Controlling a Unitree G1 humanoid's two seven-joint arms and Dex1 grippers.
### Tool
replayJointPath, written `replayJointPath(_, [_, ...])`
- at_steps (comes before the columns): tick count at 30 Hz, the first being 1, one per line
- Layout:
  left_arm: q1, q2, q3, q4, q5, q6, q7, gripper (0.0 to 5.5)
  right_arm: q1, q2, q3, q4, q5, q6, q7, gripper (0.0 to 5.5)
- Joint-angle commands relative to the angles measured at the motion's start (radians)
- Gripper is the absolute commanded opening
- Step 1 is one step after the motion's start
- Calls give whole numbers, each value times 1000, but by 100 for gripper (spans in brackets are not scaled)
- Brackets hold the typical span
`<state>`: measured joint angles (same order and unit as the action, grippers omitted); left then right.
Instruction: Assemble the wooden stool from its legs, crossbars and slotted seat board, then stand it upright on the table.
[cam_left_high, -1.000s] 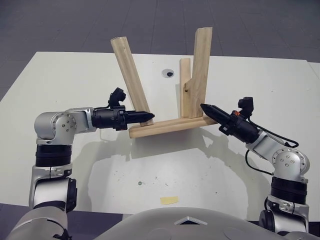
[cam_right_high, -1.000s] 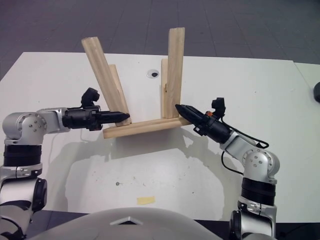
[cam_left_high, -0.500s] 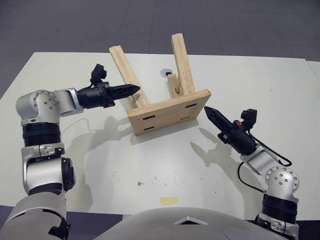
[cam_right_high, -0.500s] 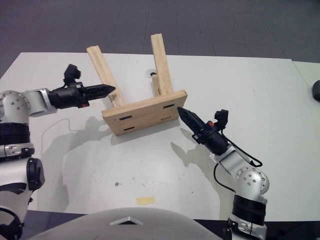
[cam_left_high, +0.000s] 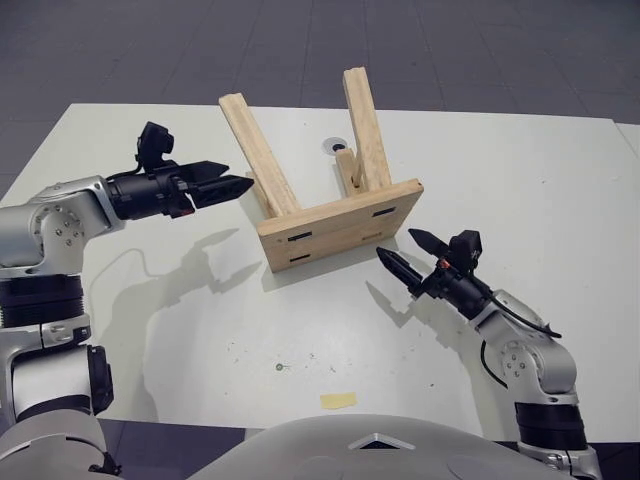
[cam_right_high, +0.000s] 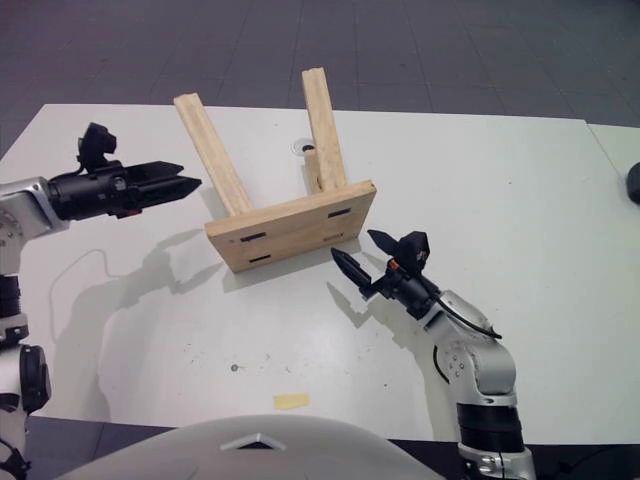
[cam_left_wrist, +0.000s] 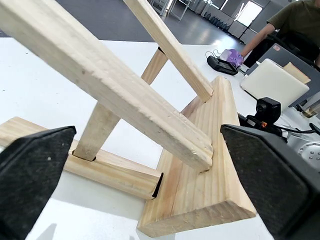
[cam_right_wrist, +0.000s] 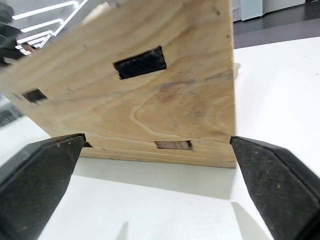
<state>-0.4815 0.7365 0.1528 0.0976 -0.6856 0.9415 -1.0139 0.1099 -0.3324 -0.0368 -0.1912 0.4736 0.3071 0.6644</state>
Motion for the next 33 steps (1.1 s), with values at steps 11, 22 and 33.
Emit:
replayJointPath(11, [0,50,-17,-39,6,-77,-134,537,-340,-133,24,423,-183,-311,208,540])
replayJointPath(22, [19,112,-26,173,137,-204,-172,537,-281,-230,156,209,-70,-64,507,540])
replayJointPath(33, [44,162,-116,208,243,-318,-275,537,-139,-197,136,21,-28,24,373,540])
